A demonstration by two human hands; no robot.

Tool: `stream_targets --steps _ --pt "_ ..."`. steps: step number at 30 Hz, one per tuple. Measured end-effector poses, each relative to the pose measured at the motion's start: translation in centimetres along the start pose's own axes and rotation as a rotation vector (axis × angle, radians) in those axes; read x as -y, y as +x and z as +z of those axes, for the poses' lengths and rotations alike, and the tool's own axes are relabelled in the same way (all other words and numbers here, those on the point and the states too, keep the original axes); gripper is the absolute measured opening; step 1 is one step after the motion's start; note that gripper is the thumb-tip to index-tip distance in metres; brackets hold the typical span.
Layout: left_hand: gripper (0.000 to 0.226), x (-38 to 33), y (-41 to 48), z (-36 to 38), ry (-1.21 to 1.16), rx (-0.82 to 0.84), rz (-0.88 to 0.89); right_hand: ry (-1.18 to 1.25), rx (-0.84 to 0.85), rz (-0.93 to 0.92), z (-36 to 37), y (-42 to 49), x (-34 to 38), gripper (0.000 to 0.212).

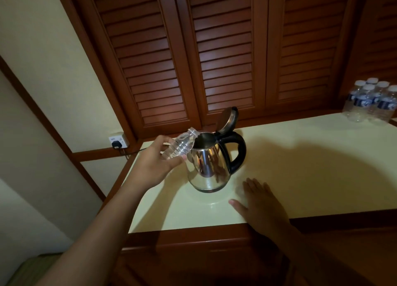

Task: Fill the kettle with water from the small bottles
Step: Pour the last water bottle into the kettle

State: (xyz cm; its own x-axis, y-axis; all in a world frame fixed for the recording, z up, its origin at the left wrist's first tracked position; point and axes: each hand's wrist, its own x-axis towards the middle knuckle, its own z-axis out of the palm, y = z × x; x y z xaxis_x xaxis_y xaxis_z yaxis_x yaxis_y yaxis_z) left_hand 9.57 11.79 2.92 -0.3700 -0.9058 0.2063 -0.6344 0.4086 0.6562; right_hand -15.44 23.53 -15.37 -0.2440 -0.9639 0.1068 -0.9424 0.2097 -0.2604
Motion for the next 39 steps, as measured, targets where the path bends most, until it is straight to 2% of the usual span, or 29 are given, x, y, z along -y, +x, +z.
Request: stream_targets --steps 18,31,39 --pt "0.052 0.0 3.6 -0.9 0.65 -0.103 0.179 0.07 -0.095 -0.024 -0.3 -0.3 -0.4 0.073" --pt "0.052 -0.4 4.0 -0.8 0.903 -0.163 0.3 0.062 -0.075 -0.024 -0.3 -0.3 -0.4 0.063" --pt "0.053 -0.7 4.4 -0.6 0.977 -0.176 0.363 0.038 -0.078 -0.03 0.2 -0.1 -0.8 0.071"
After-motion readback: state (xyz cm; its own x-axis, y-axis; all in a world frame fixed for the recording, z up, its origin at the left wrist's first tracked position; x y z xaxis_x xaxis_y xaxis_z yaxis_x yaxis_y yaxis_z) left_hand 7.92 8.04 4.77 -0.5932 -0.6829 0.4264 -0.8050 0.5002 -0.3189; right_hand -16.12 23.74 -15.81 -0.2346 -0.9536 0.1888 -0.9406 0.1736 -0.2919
